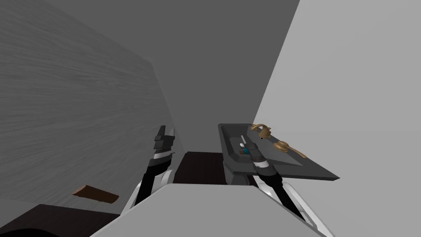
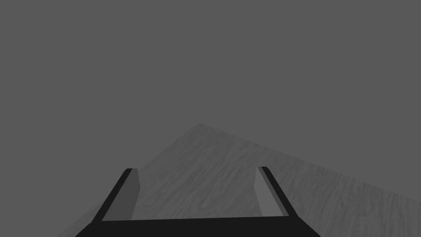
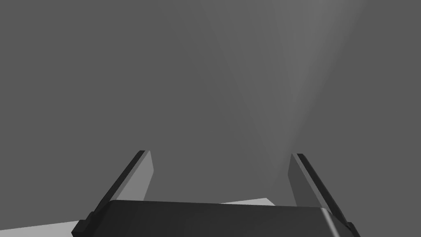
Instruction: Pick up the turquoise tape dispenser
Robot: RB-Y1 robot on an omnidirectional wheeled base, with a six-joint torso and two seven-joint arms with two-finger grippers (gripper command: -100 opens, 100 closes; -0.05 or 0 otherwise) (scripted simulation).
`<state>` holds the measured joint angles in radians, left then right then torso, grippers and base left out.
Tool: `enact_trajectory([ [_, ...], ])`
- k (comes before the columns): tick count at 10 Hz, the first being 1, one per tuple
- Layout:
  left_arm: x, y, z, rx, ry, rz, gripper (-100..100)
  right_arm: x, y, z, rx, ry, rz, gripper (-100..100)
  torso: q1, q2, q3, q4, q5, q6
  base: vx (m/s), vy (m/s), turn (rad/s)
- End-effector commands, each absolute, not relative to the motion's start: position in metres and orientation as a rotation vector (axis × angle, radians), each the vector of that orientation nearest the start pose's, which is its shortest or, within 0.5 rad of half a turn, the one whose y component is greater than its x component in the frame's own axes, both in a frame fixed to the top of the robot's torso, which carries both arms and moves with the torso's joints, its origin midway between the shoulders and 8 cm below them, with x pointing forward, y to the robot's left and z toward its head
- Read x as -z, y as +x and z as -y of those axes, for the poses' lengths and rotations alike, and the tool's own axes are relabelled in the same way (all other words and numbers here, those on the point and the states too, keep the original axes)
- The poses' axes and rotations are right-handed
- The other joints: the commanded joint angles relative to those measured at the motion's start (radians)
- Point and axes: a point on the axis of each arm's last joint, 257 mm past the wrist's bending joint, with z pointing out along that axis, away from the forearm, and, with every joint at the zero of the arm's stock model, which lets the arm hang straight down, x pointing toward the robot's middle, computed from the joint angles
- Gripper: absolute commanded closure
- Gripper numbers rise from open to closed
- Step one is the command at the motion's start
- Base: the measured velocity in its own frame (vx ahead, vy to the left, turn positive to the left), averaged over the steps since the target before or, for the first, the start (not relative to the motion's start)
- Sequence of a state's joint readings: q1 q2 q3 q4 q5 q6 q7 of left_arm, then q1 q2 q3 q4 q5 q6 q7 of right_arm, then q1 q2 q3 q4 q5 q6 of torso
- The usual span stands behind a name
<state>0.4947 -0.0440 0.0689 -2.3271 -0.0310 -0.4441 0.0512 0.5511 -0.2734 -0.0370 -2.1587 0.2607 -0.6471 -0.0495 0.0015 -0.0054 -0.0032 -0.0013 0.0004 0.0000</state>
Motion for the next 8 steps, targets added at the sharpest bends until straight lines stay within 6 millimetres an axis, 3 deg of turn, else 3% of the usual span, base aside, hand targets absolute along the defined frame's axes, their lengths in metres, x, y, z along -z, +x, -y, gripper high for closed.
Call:
enact_trajectory([
  [1,-0.037,0.339,-0.302,1.259,-0.685,-0.577,0,0.042,0.341,0.237,-1.124,0.263,-1.043,-100,0.0,0.0,0.0,0.0,0.0,0.0,0.062,0.02,-0.023],
  [4,-0.037,0.339,-0.302,1.259,-0.685,-0.577,0,0.07,0.34,0.234,-1.022,0.141,-1.177,-100,0.0,0.002,0.001,0.0,0.0,0.0,0.061,0.03,-0.028],
  [5,-0.037,0.339,-0.302,1.259,-0.685,-0.577,0,0.071,0.34,0.233,-1.017,0.135,-1.181,-100,0.0,0.001,0.001,0.0,0.0,0.0,0.058,0.032,-0.019],
  [6,-0.037,0.339,-0.302,1.259,-0.685,-0.577,0,0.086,0.338,0.234,-0.967,0.073,-1.245,-100,0.0,0.001,0.001,0.0,0.0,0.0,0.075,0.039,-0.025],
  [7,-0.037,0.339,-0.302,1.259,-0.685,-0.577,0,0.087,0.338,0.233,-0.962,0.067,-1.25,-100,0.0,0.001,0.0,0.0,0.0,0.0,0.065,0.027,-0.022],
  [8,-0.037,0.339,-0.302,1.259,-0.685,-0.577,0,0.102,0.336,0.235,-0.912,0.003,-1.313,-100,0.0,0.001,0.0,0.0,0.0,0.0,0.069,0.019,-0.023],
])
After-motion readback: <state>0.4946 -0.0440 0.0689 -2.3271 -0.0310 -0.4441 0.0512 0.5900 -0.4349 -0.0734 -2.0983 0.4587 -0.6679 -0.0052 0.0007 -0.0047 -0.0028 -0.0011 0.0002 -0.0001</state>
